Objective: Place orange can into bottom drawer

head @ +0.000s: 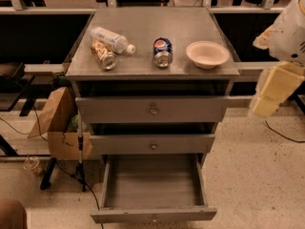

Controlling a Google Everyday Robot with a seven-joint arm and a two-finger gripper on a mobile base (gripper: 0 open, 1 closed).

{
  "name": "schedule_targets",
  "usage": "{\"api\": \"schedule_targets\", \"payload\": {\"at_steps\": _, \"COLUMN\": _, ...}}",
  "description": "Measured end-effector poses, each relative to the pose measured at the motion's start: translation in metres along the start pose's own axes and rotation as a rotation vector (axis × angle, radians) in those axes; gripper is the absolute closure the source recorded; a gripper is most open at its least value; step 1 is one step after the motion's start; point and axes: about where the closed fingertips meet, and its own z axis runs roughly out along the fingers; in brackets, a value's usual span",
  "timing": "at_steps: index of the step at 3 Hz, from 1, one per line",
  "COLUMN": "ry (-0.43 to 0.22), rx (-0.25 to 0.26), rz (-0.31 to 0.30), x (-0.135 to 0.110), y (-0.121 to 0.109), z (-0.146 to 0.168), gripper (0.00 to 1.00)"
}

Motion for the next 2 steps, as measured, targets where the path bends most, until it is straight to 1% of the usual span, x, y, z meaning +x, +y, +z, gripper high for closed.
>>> {"api": "schedule_targets", "payload": {"at_steps": 1, "ry": -0.123, "rx": 0.01, "rz": 0.111, "x": -0.034, "y": -0.024, "z": 0.004, "gripper": 0.0}}
{"api": "schedule_targets", "payload": {"at_steps": 2, "ry": -0.282, "rx": -0.015, "rz": 0.247, "x": -0.084, "y": -0.039, "z": 0.013, "gripper": 0.0}}
